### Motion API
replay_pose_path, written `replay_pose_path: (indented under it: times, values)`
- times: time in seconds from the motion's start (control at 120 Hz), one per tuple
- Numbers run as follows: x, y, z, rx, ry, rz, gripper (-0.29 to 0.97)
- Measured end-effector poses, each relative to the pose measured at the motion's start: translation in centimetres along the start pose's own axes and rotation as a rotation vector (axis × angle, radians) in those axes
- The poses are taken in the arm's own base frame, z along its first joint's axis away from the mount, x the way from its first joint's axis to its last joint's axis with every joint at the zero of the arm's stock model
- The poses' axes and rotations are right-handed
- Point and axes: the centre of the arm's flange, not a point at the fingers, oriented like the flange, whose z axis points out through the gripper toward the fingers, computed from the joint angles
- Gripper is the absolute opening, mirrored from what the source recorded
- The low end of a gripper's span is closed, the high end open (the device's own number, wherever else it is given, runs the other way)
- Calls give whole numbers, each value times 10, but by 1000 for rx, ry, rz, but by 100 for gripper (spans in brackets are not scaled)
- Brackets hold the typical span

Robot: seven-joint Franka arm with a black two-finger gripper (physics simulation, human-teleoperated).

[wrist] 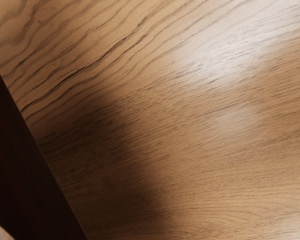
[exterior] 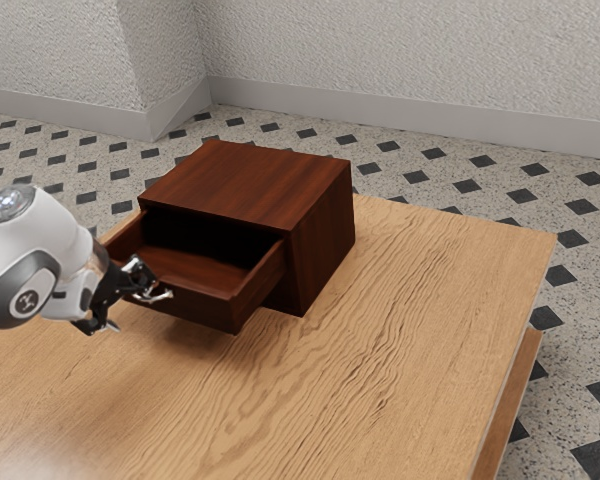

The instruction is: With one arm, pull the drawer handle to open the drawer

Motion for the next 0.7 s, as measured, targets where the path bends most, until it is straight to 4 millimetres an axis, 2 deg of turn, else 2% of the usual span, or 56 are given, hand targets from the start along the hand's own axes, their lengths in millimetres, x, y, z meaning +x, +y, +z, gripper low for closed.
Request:
replay_pose_path:
  times: [0.133, 0.433, 0.7]
  values:
    - [1, -1, -7, 16, -2, 2, 49]
    - [2, -5, -23, 57, -33, 52, 61]
    - [2, 0, -48, 114, -36, 41, 66]
